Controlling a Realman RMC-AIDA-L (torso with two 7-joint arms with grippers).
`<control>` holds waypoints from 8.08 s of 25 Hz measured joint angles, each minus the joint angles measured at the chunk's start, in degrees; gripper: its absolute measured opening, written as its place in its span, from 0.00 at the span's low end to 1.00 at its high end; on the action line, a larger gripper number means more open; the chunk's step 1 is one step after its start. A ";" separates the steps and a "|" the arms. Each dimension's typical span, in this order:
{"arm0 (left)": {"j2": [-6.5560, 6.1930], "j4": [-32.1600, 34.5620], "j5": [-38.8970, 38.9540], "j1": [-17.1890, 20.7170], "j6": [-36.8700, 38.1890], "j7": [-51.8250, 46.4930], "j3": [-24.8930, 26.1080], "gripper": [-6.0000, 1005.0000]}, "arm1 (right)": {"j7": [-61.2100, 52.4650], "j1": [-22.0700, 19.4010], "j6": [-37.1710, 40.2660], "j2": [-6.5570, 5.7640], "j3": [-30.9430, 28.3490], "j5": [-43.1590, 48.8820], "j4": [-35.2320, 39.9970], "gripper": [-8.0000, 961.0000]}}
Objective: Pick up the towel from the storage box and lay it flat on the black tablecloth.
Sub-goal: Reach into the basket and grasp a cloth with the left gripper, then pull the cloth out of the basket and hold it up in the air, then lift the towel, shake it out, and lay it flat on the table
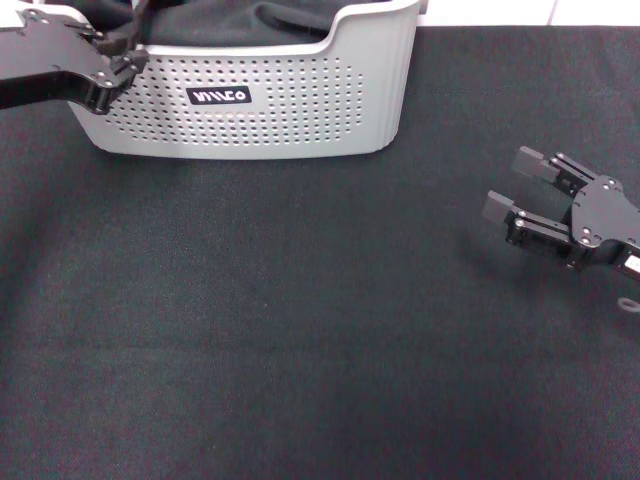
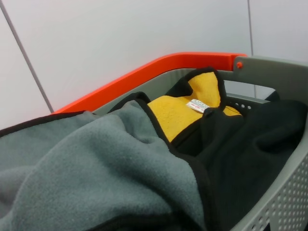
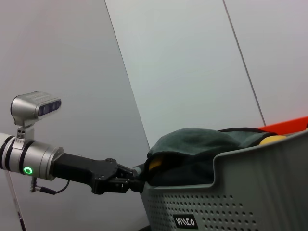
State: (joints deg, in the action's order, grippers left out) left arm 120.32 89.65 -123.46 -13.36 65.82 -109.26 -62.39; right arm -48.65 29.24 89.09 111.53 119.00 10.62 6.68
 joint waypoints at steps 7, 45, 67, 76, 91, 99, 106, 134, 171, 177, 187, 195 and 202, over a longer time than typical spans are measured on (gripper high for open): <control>-0.06 0.00 0.09 0.06 0.05 -0.07 -0.54 0.23 | 0.13 -0.17 0.03 0.06 -0.68 -0.01 0.00 0.90; -0.34 13.15 36.23 6.52 14.09 9.83 13.37 0.03 | 29.54 1.94 -4.06 2.18 -4.70 0.26 9.84 0.79; -0.36 5.71 44.88 8.05 27.43 10.91 27.81 0.03 | 49.09 1.15 -28.67 4.59 -5.85 1.87 30.28 0.79; -0.35 3.50 45.06 8.07 31.60 11.25 29.22 0.03 | 48.90 5.20 -30.55 4.66 -7.67 1.68 29.44 0.79; -0.35 -0.26 47.15 7.67 32.43 12.30 29.04 0.03 | 48.67 15.95 -34.43 4.66 -7.04 1.63 23.53 0.70; -0.35 -0.27 47.17 7.11 32.44 12.32 28.74 0.03 | 48.92 20.62 -35.98 4.66 -5.05 1.80 20.25 0.65; -0.35 -0.97 46.79 6.51 32.44 12.32 28.63 0.03 | 49.04 23.62 -37.92 4.66 -4.60 1.71 18.87 0.65; -0.53 -4.34 50.64 4.61 38.00 12.60 29.02 0.03 | 49.87 27.13 -41.90 4.75 -1.93 1.73 17.70 0.57; -0.53 -5.22 50.67 5.05 38.96 12.26 28.94 0.02 | 49.50 26.14 -41.06 4.74 0.09 1.63 19.41 0.02; -1.00 -6.27 50.18 4.94 39.16 12.26 28.77 0.02 | 48.74 22.35 -41.09 4.74 -0.44 1.51 22.47 0.02; -6.75 -9.27 45.09 4.45 50.00 9.38 27.80 0.02 | 30.40 0.71 -36.41 3.16 -0.62 11.99 45.06 0.02; -12.51 -7.97 48.58 5.77 50.79 8.76 17.73 0.02 | 8.80 -19.92 -20.22 1.91 -10.33 31.78 59.60 0.02; -15.60 -8.89 52.16 6.26 50.89 7.45 13.78 0.02 | -3.56 -25.01 -6.62 2.43 -17.43 38.23 59.58 0.02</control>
State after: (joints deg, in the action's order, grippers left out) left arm 104.71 80.75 -71.30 -7.10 116.71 -101.81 -48.60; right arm -52.21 4.23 82.47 113.96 101.58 48.85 66.26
